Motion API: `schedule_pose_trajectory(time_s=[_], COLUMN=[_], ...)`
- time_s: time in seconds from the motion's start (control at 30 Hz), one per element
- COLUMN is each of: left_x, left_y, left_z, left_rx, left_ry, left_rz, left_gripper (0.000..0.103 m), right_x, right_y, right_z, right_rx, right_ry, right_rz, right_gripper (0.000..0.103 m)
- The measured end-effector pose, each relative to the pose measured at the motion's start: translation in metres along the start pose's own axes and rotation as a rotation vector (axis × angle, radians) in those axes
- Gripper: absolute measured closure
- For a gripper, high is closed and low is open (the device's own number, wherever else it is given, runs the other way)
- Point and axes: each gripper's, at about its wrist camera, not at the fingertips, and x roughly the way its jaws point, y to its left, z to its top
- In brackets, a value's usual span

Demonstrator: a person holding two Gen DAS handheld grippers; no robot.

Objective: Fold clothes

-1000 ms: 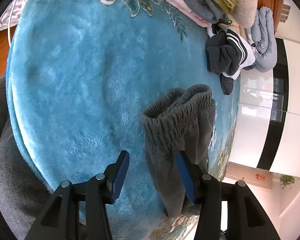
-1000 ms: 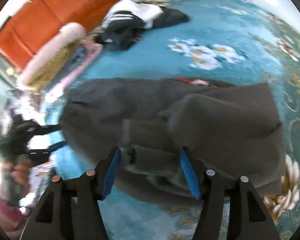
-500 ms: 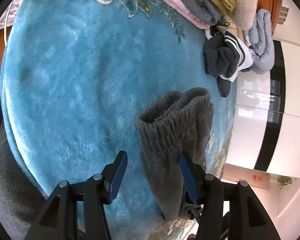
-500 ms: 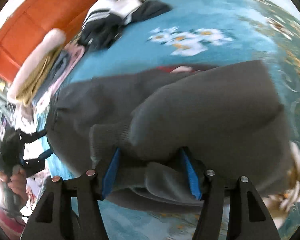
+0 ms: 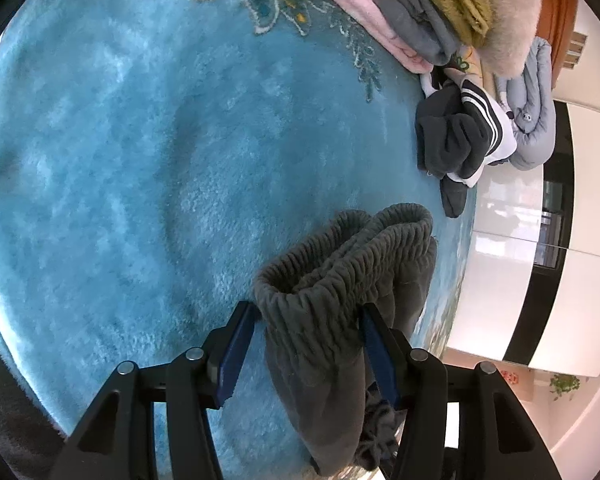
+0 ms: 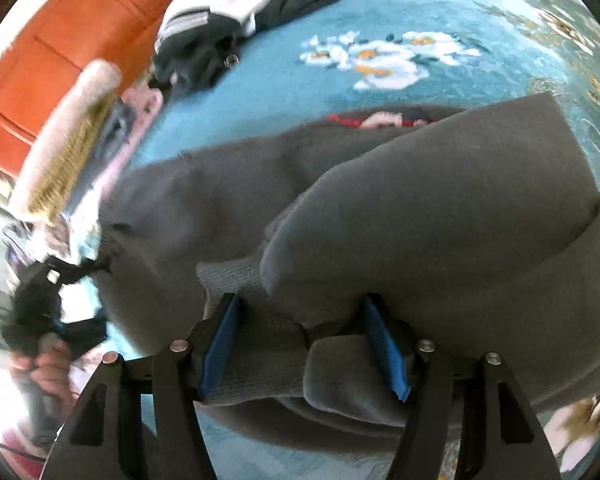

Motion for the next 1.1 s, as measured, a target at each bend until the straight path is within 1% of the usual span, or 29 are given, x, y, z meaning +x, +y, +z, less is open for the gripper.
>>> schedule_pose_trajectory(time_s=[0.03,0.1,0.17,0.2,0.3,0.33,0.43,0.53,0.57,0.63,0.77,0.9,1.0,1.1], left_x=[0.0,-0.001,-0.006,-0.01,-0.024,-0.032,-0.068,-0.102,-0.108,-0.111,-0.093,-0.069,-0.047,-0.022], left_y=[-0.001,-0.005,-0.013,-0.018,-0.027,-0.031,-0.045,-0.064,-0.074,-0.1,-0.164,-0.215,-0.235,-0.237], left_z=[0.0,-0.001,-0.004,-0.005,-0.003,-0.001,0.009,0.013,0.01,-0.006,-0.068,-0.14,-0.192,-0.24], left_rx=[-0.001,0.0,0.035,0.05,0.05,0.065,0.125,0.208,0.255,0.382,0.711,1.012,1.199,1.357], left_ry=[-0.008,-0.032,-0.062,-0.076,-0.109,-0.134,-0.237,-0.316,-0.332,-0.354,-0.386,-0.39,-0.397,-0.377], left_rz=[0.001,0.01,0.016,0.015,-0.015,-0.012,0.02,0.066,0.087,0.139,0.245,0.324,0.396,0.455], left_gripper=[0.055,0.061,0.068,0.069,0.072,0.072,0.072,0.072,0.072,0.072,0.072,0.072,0.072,0.072], right_x=[-0.005,-0.014,-0.02,-0.023,-0.036,-0.04,-0.058,-0.067,-0.068,-0.066,-0.06,-0.067,-0.068,-0.068], right_y=[-0.001,-0.004,-0.008,-0.012,-0.024,-0.027,-0.039,-0.05,-0.055,-0.064,-0.072,-0.074,-0.084,-0.095], right_z=[0.0,-0.002,-0.004,-0.006,-0.011,-0.012,-0.013,-0.012,-0.012,-0.013,-0.016,-0.017,-0.019,-0.023], right_rx=[0.009,0.022,0.036,0.053,0.098,0.106,0.13,0.153,0.164,0.193,0.245,0.23,0.26,0.287], right_ry=[-0.01,-0.019,-0.021,-0.026,-0.048,-0.057,-0.097,-0.128,-0.131,-0.131,-0.125,-0.145,-0.154,-0.159], right_rz=[0.011,0.014,0.009,0.014,0.024,0.026,0.034,0.033,0.032,0.037,0.067,0.076,0.084,0.087], right_gripper=[0.037,0.037,0.037,0.037,0.037,0.037,0.037,0.037,0.037,0.037,0.037,0.037,0.037,0.037])
